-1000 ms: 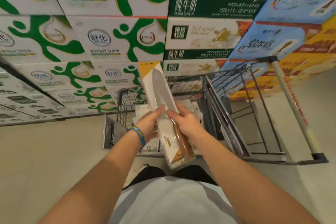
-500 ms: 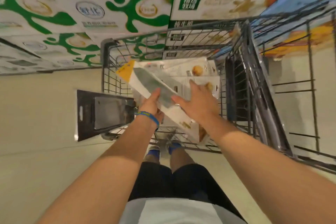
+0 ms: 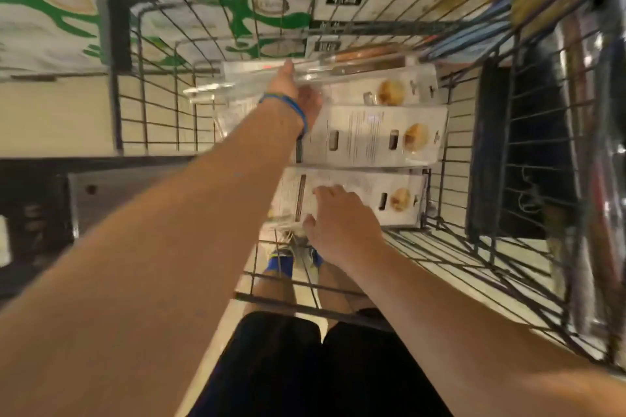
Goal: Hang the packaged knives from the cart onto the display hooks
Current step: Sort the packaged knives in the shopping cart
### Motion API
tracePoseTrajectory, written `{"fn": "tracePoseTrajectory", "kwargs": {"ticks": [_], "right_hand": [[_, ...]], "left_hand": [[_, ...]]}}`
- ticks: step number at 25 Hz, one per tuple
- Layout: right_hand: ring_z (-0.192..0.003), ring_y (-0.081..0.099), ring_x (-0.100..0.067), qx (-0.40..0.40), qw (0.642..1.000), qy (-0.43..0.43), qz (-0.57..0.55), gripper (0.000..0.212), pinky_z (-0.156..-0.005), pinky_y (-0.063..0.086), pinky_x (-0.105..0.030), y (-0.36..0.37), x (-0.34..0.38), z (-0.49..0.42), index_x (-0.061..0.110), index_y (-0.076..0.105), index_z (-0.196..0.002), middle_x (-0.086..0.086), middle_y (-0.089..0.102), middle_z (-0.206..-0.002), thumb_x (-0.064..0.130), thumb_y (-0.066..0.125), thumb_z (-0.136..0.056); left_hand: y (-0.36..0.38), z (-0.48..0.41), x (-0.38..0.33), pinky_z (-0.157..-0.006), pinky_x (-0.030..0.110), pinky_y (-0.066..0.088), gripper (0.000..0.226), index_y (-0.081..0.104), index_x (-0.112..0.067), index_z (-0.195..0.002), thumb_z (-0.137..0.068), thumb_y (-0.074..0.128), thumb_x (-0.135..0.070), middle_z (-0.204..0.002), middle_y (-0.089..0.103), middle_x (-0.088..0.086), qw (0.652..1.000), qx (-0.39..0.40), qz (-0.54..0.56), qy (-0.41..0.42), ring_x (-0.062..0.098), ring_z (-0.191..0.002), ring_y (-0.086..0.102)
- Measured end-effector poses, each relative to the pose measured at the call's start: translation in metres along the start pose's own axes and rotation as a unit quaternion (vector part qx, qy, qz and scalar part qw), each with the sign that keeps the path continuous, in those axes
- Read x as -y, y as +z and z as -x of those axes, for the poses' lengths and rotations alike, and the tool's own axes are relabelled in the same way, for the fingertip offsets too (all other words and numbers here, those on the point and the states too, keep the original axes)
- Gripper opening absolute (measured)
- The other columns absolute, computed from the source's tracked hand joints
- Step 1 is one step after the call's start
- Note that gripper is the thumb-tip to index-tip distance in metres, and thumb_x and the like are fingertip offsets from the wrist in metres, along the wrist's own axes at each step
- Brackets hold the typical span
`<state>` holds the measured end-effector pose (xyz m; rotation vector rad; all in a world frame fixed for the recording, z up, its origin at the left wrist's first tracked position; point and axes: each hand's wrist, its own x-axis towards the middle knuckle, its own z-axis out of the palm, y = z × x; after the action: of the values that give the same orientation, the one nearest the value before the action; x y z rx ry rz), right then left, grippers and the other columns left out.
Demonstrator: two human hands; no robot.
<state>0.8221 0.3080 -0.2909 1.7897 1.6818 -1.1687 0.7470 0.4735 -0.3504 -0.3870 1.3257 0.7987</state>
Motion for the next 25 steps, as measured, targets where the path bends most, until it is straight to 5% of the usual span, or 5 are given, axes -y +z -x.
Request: {"fn": "tracePoseTrajectory", "kwargs": {"ticks": [5,9,16,22,25], "right_hand": [[-0.126,0.045,-0.03,0.009,0.997,-0.007,0.075,0.066,-0.094,0.045,-0.045,0.019,-0.004,-0.035,0.013,0.028,-0.152,-0.01,0.033,-0.153,0.027,0.061,-0.096],[-0.143,0.032,-0.032,-0.088,0.982,-0.072,0.152,0.093,-0.103,0.045,-0.046,0.043,-0.002,-0.05,0.012,0.01,-0.161,-0.013,0.025,-0.161,0.03,0.07,-0.092],[-0.117,0.05,-0.028,-0.118,0.983,-0.037,0.137,0.057,-0.092,0.041,-0.043,0.008,0.004,-0.072,0.024,0.065,-0.11,-0.004,0.058,-0.114,0.066,0.077,-0.074],[-0.093,0.067,-0.023,-0.192,0.97,0.043,-0.145,0.037,-0.069,0.048,-0.035,-0.036,-0.019,-0.001,0.022,0.061,-0.111,0.004,0.069,-0.098,0.048,0.074,-0.089],[-0.095,0.07,-0.02,-0.242,0.942,0.01,-0.234,0.034,-0.083,0.057,-0.04,-0.068,-0.011,0.044,0.024,0.071,-0.119,0.003,0.076,-0.104,0.041,0.075,-0.09]], "left_hand": [[-0.038,0.01,-0.019,-0.058,0.027,0.053,0.055,0.054,-0.005,-0.102,-0.096,0.047,-0.059,-0.08,0.062,0.01,0.964,0.027,-0.263,-0.01,0.019,-0.056,0.057],[-0.073,0.016,-0.015,-0.053,0.025,0.045,0.031,0.059,-0.011,-0.088,-0.102,0.045,-0.034,-0.078,0.067,0.005,0.937,-0.061,-0.321,0.124,0.017,-0.055,0.057],[-0.149,0.049,0.025,-0.082,0.031,0.052,0.025,0.067,-0.018,-0.097,-0.096,0.049,-0.036,-0.093,0.065,0.004,0.81,-0.161,-0.522,0.213,0.031,-0.095,0.062],[-0.132,0.098,0.009,-0.082,0.038,0.05,0.045,0.059,-0.01,-0.127,-0.103,0.037,-0.04,-0.119,0.062,0.006,0.951,-0.107,-0.277,0.086,0.029,-0.112,0.059],[-0.129,0.144,0.022,-0.054,0.028,0.055,0.063,0.06,-0.003,-0.118,-0.102,0.032,-0.056,-0.1,0.071,0.015,0.969,-0.05,-0.241,-0.032,0.026,-0.072,0.069]]}}
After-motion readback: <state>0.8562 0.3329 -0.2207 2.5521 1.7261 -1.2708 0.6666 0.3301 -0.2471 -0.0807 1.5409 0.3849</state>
